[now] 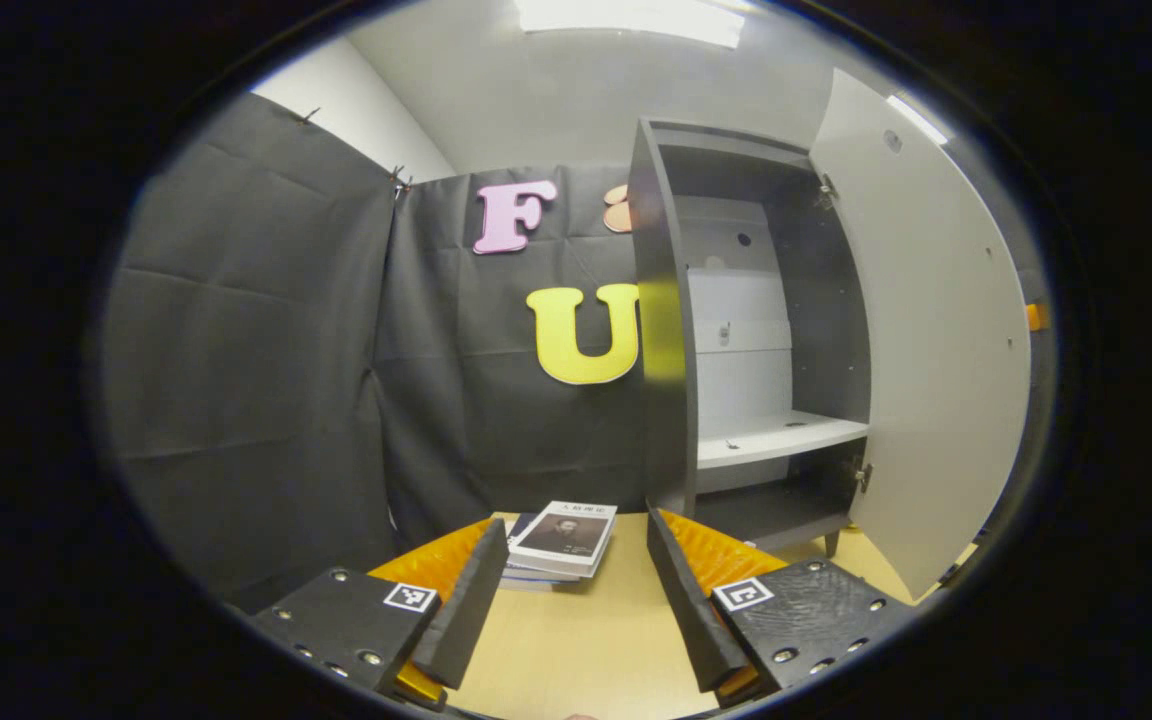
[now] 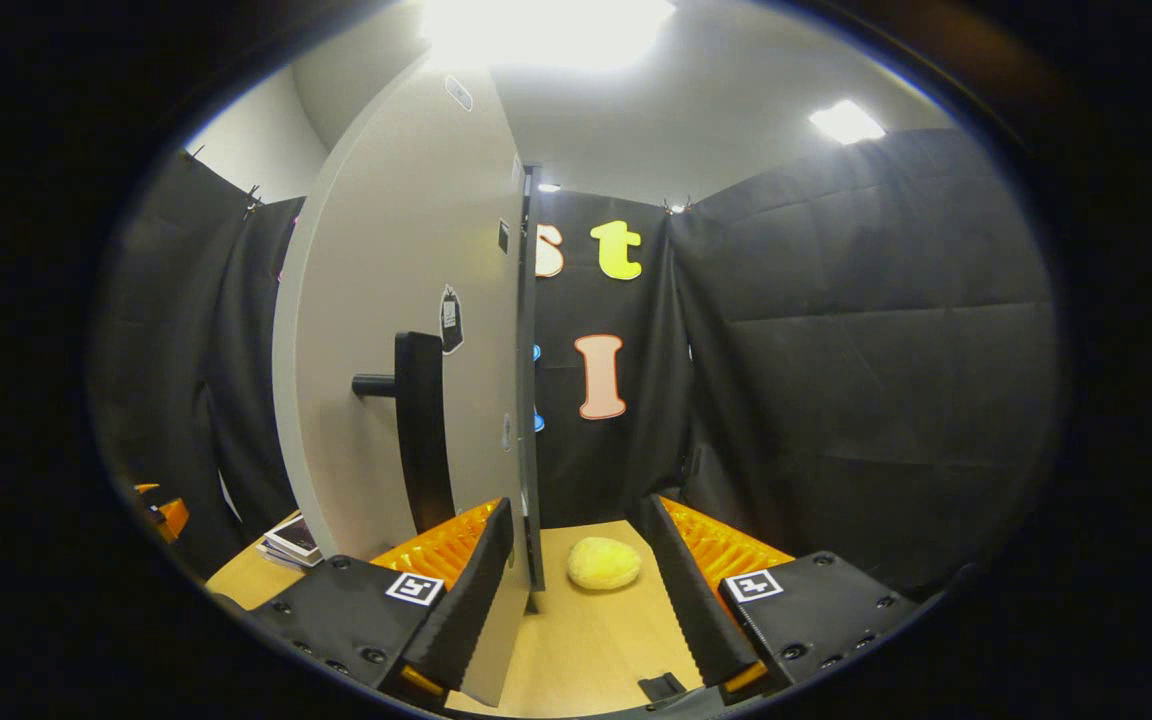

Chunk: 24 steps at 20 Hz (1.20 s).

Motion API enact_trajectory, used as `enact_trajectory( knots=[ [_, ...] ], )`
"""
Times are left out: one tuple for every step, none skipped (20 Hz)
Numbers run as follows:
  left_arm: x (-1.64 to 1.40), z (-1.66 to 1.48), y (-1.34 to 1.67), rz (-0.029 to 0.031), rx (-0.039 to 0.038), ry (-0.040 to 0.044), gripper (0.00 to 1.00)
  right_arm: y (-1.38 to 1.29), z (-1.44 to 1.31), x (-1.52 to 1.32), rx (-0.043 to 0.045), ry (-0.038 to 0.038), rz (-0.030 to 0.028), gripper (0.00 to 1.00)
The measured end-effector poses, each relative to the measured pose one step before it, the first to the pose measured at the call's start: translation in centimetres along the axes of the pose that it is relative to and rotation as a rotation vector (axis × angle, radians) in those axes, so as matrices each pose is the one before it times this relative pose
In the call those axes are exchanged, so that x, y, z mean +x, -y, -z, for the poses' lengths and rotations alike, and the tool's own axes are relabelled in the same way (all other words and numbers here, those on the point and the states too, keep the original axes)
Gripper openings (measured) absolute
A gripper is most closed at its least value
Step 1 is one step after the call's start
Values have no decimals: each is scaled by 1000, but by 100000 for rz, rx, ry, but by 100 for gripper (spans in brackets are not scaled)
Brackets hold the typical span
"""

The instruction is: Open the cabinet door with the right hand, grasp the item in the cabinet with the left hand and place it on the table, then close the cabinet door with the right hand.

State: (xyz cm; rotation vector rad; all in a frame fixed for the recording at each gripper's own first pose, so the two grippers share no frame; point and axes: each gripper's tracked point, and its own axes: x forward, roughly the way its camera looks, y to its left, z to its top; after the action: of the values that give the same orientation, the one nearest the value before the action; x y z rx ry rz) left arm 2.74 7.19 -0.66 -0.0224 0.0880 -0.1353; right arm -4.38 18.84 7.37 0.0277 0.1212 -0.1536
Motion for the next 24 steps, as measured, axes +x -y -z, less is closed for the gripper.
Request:
enact_trajectory(
  knots=[
    [-147, 191, -420, -260, -246, -166, 84, -812, -72, 121, -343, 32, -1228, 87],
    [-209, 5, -525, -388, -512, -29, 84, -892, -58, 73, -788, -52, -1238, 87],
    [-159, 88, -389, -577, -676, 117, 84, -824, 116, -12, -794, -99, -1299, 87],
    [-101, 88, -494, -722, -812, -37, 84, -829, -101, 59, -533, 152, -1352, 87],
    [-255, 204, -511, -506, -589, -254, 84, -1094, -106, 86, -256, -26, -1567, 87],
    [-170, 204, -514, -888, -158, -459, 84, -816, -38, 243, 153, 81, -1142, 87],
    [-118, 135, -501, -720, -7, -364, 84, -568, 2, 363, -77, -161, -696, 87],
    [-193, 21, -460, -940, 35, -224, 84, -627, 22, 353, -59, -161, -653, 87],
    [-158, 65, -504, -848, 36, 39, 84, -741, -36, 461, 506, -33, -893, 87],
    [-330, -88, -542, -1044, 8, 290, 84, -563, -60, 478, 824, 45, -1234, 87],
    [-327, 20, -472, -825, 25, 57, 84, -675, -48, 682, 958, -165, -1548, 87],
    [-191, 5, -449, -1002, 151, -172, 84, -706, 29, 410, 785, -289, -1626, 81],
    [-117, 194, -315, -902, 23, -84, 84, -760, 133, 162, 453, -243, -1492, 81],
    [-212, -47, -326, -680, -107, 49, 84, -630, -98, 238, -138, 94, -1195, 87],
    [-393, -55, -271, -546, 12, 41, 84, -749, 11, 323, -267, 109, -2044, 88],
    [-229, -112, -312, -560, 93, 424, 84, -582, -157, 478, -503, 665, -1474, 88],
    [-279, -94, -237, -535, 114, 396, 84, -394, -118, 452, -566, 694, -1146, 89],
    [-217, -99, -207, -383, 213, -7, 84, -239, -123, 466, -346, 414, -880, 92],
    [-554, 405, -546, -494, 74, -27, 84, -152, 50, 151, 212, 321, -555, 94],
    [684, -372, 676, -49, -205, -114, 84, -107, -43, 185, 523, 300, -684, 94],
    [-42, 62, -37, -110, -236, -33, 84, -54, -173, -61, 458, 625, -772, 94],
    [-47, -83, -2, -296, -43, 371, 84, -36, -224, -211, -64, 955, -982, 94],
    [-81, -100, -85, -653, 165, 445, 84, 186, -117, -122, -702, 1296, -674, 94],
    [-14, -131, -33, -986, 387, 163, 84, 373, -120, -203, -1103, 1199, -103, 94]
  ],
)
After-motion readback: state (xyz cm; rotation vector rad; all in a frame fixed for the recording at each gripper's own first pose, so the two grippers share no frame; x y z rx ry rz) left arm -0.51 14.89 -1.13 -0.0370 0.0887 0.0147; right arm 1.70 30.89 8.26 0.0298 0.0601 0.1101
